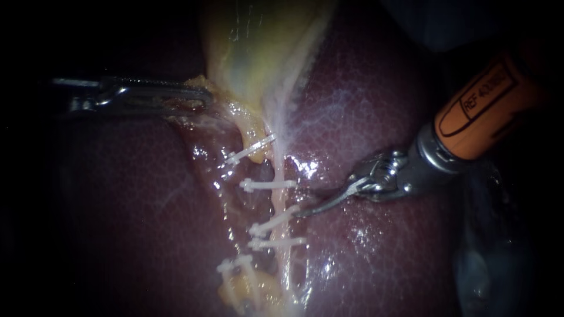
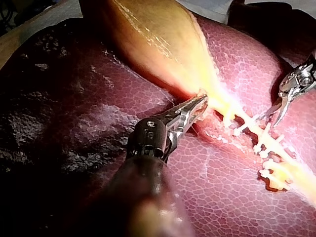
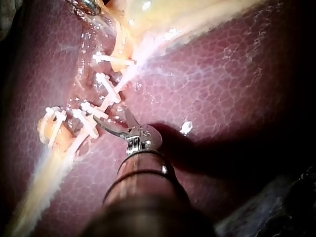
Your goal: Go to the cutting position right tube
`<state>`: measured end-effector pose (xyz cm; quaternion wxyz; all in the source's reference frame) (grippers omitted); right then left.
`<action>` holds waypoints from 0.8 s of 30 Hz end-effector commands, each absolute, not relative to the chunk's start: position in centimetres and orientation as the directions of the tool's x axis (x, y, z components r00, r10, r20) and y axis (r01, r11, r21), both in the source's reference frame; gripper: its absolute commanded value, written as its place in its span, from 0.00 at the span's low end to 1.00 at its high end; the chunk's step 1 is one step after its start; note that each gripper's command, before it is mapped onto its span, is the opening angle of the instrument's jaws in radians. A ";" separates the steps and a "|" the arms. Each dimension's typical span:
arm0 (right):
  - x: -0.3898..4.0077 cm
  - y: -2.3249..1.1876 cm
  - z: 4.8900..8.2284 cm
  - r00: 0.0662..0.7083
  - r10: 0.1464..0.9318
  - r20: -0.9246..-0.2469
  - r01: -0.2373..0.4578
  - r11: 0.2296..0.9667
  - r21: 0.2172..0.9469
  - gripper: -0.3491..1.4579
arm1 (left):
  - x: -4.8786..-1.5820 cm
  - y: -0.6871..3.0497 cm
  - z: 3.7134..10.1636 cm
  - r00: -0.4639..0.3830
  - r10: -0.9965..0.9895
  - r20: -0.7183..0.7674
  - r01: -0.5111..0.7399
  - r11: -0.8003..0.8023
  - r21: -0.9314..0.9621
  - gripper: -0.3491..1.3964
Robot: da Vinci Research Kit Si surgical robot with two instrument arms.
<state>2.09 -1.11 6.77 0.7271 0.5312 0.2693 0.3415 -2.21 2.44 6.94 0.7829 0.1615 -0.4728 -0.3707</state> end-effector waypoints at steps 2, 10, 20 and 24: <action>2.12 -1.10 6.81 0.615 0.788 -0.020 -0.187 0.170 0.968 0.87 | -2.21 2.44 6.95 0.278 -0.733 0.621 0.428 0.674 0.603 0.00; 2.36 -1.08 6.96 0.584 0.811 -0.039 -0.046 0.081 0.996 0.90 | -2.21 2.44 6.95 0.276 -0.736 0.618 0.429 0.669 0.606 0.00; 2.71 -1.07 7.03 0.508 0.858 -0.073 0.134 0.005 0.991 0.93 | -2.21 2.43 6.95 0.276 -0.736 0.618 0.429 0.669 0.606 0.00; 2.81 -1.07 7.02 0.455 0.874 -0.172 0.231 0.070 0.970 0.90 | -2.22 2.43 6.95 0.276 -0.736 0.618 0.429 0.669 0.606 0.00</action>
